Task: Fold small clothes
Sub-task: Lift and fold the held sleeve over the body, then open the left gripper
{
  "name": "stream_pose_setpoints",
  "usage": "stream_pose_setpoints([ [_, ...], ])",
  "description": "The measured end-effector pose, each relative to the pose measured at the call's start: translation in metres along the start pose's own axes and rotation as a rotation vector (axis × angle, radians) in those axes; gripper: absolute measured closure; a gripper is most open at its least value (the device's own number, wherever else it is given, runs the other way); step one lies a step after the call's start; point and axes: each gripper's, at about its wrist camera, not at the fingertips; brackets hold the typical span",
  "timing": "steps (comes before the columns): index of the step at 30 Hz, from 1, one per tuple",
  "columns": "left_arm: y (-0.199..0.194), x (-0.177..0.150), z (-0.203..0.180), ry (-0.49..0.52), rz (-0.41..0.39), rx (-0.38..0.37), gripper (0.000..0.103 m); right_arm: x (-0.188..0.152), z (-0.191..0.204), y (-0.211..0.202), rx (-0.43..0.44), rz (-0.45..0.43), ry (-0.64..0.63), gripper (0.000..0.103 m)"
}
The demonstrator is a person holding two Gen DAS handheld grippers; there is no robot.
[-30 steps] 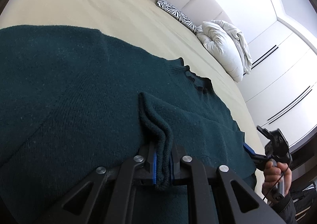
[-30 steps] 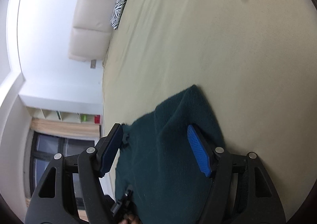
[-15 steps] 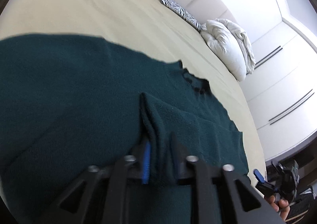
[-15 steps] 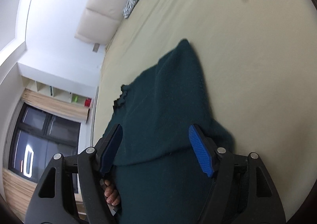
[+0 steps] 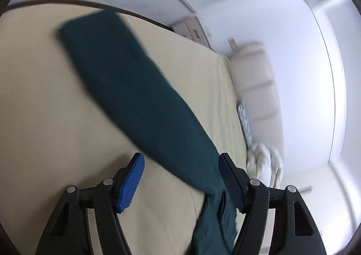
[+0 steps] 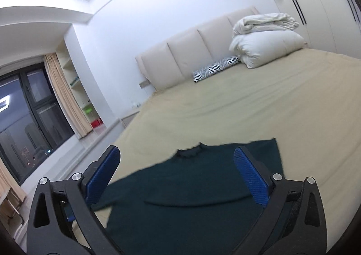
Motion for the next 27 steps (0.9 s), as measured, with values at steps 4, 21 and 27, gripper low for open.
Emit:
stream_pose_setpoints([
  [4, -0.005, 0.013, 0.029, -0.155, -0.043, -0.089, 0.041, -0.001, 0.013, 0.016, 0.092, 0.101, 0.142, 0.0],
  [21, 0.019, 0.073, -0.015, -0.262, -0.221, 0.05, 0.094, -0.033, -0.01, 0.049, 0.079, 0.207, 0.219, 0.001],
  [27, 0.1, 0.016, -0.185, 0.351, -0.087, 0.242, 0.094, -0.05, -0.066, 0.034, 0.06, 0.203, 0.311, 0.001],
])
Point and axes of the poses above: each gripper's, at about its wrist camera, not at the fingertips, and y roughly the way its jaws point, z to its left, x to its top, and after that the axes turned 14 degrees about z, right-handed
